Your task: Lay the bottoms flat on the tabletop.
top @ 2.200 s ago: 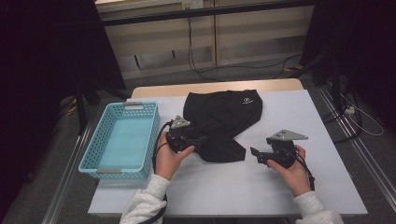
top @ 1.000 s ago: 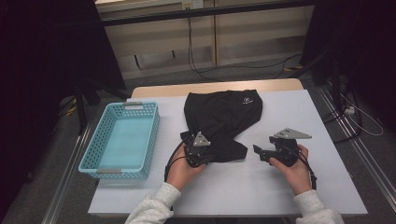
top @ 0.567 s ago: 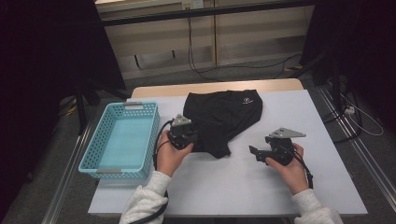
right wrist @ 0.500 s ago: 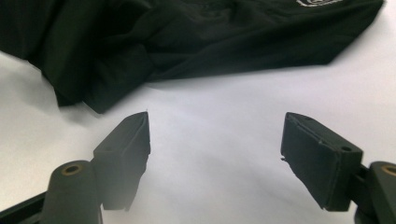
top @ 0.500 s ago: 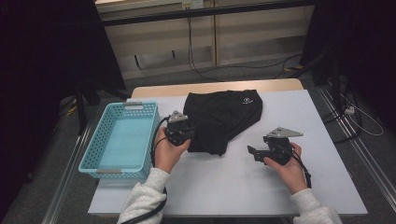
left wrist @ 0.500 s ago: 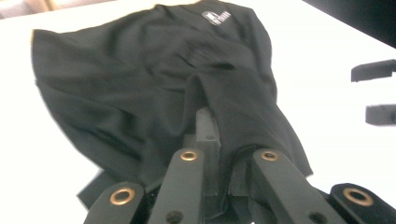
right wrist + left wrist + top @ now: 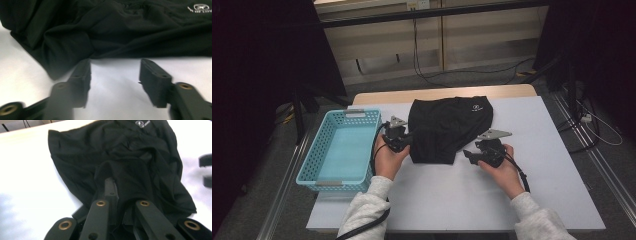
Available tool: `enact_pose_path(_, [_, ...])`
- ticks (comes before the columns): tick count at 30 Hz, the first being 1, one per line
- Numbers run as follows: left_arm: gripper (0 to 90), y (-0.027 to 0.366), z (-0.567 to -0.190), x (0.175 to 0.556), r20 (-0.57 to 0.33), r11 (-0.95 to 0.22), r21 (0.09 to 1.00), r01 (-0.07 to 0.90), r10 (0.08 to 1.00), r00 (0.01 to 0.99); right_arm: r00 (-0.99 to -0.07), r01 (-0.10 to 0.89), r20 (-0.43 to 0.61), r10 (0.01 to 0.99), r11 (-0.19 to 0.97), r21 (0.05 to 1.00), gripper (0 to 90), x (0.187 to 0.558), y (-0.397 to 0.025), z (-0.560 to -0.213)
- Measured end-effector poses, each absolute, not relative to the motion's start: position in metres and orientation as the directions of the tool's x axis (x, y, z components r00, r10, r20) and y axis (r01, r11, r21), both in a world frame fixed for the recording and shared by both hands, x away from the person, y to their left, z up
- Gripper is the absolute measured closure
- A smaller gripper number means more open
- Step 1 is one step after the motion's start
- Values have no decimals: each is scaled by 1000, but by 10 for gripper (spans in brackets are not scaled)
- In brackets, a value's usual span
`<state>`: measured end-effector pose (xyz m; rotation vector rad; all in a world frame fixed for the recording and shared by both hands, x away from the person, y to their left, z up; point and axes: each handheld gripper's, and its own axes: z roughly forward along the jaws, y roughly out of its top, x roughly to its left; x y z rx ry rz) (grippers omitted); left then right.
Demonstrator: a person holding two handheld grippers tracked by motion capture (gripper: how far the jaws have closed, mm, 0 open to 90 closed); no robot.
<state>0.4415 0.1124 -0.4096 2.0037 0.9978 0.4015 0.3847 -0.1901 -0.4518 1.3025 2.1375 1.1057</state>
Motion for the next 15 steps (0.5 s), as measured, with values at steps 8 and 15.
enact_pose_path(8, [862, 118, -408, 435, -87, -314, 804, 505, 777, 623, -590, 549, 122, 798, 286, 785, 471, 392, -164, -451])
enact_pose_path(15, [861, 119, -407, 433, -79, -315, 811, 494, 776, 625, -665, 520, 43, 745, 421, 743, 833, 391, -136, -461])
